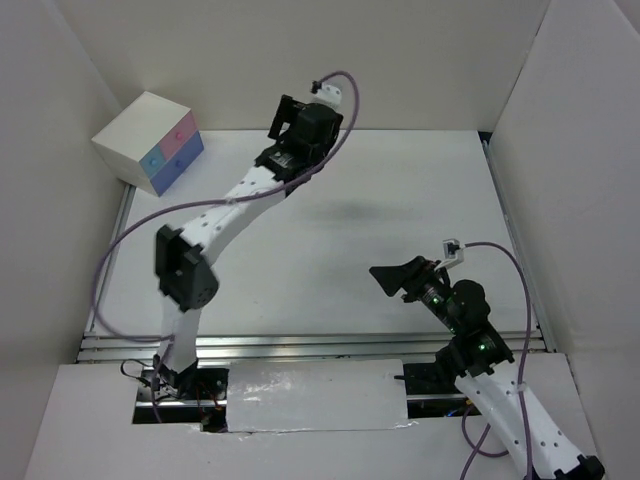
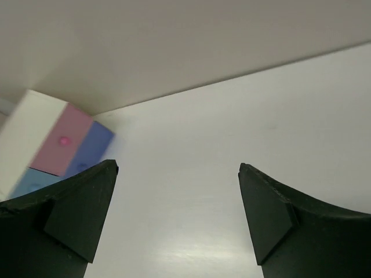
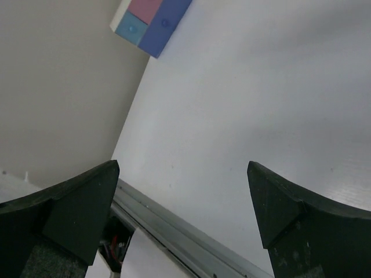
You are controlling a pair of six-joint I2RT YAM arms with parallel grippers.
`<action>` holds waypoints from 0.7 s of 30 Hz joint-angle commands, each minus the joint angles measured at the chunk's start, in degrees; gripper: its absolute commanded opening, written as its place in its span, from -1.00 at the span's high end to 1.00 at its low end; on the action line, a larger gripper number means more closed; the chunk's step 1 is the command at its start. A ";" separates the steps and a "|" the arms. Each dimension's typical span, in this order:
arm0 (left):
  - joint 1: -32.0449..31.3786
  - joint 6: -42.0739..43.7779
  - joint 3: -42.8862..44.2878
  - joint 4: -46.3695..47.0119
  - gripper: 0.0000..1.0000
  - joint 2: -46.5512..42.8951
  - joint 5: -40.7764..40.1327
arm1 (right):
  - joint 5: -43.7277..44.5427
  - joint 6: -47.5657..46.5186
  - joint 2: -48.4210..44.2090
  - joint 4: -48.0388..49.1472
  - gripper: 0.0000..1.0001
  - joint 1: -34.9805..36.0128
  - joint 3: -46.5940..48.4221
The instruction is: Organize the makeup
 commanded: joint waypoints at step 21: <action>-3.26 -39.56 -61.57 -35.02 -0.99 -104.54 0.96 | 23.04 -22.91 1.21 -46.26 -1.00 6.91 50.32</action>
